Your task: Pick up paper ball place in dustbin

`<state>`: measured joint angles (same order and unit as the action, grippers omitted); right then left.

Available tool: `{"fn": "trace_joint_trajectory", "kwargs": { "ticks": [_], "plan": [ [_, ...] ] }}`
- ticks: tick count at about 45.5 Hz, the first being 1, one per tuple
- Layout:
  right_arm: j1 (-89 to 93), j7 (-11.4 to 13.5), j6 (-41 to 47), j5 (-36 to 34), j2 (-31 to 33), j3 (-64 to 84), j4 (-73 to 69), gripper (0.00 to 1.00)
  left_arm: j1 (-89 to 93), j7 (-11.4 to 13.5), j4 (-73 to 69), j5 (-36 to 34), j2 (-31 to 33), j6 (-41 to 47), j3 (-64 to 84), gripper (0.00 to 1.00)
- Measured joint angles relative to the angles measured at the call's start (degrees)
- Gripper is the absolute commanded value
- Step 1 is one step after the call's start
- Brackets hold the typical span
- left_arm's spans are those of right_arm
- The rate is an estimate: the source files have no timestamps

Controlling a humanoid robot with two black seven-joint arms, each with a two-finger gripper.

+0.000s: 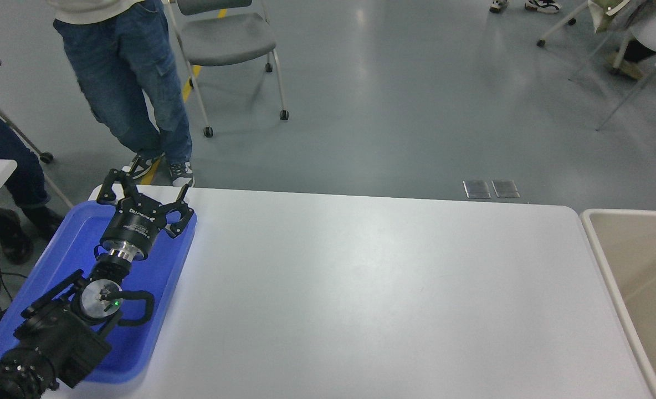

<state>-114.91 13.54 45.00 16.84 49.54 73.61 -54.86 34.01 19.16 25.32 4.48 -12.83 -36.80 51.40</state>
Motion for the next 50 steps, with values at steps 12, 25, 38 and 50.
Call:
{"fn": "trace_joint_trajectory", "kwargs": {
  "ticks": [12, 25, 38, 50],
  "plan": [
    [22.6, 0.0, 0.0, -0.1, 1.3, -17.5, 15.6, 0.00, 0.0, 0.1, 0.0, 0.0, 0.0, 0.0, -0.1, 1.00],
    [44.4, -0.1, -6.0, 0.0, -0.9, -34.7, 27.8, 0.00, 0.0, 0.1, 0.0, 0.0, 0.0, 0.0, -0.1, 1.00],
    [59.7, -0.1, -23.1, -0.1, -8.4, -42.0, 35.9, 0.00, 0.0, 0.1, 0.0, 0.0, 0.0, 0.0, -0.1, 1.00],
    [69.1, -0.1, -33.7, -0.1, -14.1, -48.1, 42.2, 0.00, 0.0, 0.1, 0.0, 0.0, 0.0, 0.0, -0.1, 1.00]
  ]
}}
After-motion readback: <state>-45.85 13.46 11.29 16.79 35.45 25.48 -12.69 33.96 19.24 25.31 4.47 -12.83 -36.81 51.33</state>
